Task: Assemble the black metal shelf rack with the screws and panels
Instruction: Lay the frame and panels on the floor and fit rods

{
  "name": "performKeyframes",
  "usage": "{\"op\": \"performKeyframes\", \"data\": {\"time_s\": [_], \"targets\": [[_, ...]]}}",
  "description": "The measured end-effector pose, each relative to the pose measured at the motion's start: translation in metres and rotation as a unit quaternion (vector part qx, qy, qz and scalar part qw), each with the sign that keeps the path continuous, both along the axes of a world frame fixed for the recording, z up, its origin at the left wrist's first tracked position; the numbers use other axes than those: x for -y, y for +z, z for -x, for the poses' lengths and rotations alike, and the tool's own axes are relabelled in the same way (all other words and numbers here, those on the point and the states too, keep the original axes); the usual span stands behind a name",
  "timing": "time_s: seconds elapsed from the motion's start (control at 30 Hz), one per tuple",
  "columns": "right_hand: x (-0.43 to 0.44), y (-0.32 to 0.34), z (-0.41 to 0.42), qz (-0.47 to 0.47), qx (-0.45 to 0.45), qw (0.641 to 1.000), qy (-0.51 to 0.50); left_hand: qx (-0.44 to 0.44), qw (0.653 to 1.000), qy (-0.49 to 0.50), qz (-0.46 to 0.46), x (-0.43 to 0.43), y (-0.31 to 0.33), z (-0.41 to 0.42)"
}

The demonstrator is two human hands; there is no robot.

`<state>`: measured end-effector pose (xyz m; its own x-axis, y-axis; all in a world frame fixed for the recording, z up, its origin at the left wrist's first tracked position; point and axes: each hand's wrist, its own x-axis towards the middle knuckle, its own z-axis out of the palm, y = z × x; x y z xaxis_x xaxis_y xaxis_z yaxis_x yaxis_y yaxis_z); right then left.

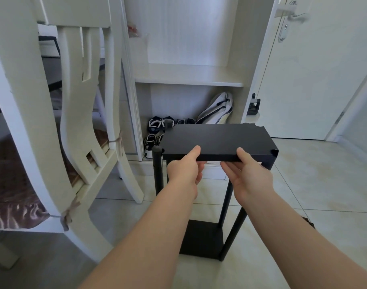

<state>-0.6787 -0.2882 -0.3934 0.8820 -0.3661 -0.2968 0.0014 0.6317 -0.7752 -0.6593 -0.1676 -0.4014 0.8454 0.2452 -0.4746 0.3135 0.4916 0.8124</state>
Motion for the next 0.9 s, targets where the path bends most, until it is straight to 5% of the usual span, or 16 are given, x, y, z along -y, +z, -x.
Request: {"op": "performKeyframes", "data": {"time_s": [0.9], "targets": [[0.0,-0.047,-0.015,0.045,-0.115,0.988,0.098,-0.066,0.997,0.016,-0.023,-0.015,-0.042,-0.009]]}}
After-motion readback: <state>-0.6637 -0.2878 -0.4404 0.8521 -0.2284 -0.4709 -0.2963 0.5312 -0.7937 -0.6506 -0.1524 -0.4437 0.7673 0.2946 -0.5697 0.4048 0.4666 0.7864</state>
